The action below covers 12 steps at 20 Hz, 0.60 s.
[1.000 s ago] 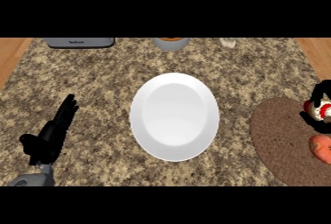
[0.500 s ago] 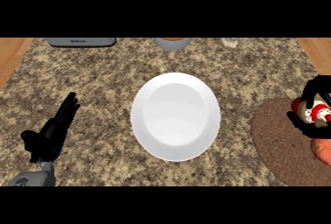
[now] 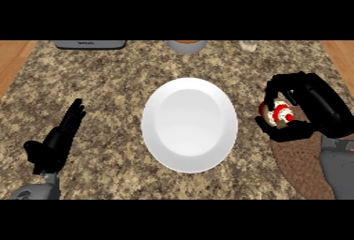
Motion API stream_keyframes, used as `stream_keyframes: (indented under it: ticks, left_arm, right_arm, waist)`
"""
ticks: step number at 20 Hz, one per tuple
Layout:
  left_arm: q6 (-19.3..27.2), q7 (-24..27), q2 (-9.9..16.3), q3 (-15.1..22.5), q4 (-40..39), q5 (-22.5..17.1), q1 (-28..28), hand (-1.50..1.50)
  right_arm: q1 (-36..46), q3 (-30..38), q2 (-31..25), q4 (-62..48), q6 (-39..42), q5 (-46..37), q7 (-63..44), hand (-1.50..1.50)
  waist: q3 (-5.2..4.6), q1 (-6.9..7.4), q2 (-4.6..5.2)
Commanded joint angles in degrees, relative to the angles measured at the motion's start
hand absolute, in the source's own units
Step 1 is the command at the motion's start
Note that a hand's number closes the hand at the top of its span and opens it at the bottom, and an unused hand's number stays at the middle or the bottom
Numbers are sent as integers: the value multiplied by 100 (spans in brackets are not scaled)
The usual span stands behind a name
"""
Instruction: Pick the cupcake from the placemat and place it in the plate
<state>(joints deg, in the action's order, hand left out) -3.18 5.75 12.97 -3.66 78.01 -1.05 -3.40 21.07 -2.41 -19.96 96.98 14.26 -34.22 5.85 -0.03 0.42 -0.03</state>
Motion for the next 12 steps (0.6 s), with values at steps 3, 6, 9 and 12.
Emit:
stream_keyframes:
  ticks: [3,6,9,12]
  left_arm:
    - [-8,93,-109,-36,-288,63,-203,0]
    - [-77,286,-54,-162,-540,80,-288,0]
    - [-245,-143,34,-39,610,-37,434,0]
    - [-162,243,-48,-222,-411,47,-228,0]
  right_arm:
    - [717,-648,900,-663,-218,-467,-459,150]
    - [551,-897,1141,-1036,-663,-931,-154,150]
    - [802,-1072,1505,-1505,-724,-1073,-354,150]
    - [1152,-1056,1858,-2242,-1038,-1300,-316,150]
  waist:
    - [1,-1,13]
    - [2,-21,11]
    - [4,38,1]
    - [2,-2,14]
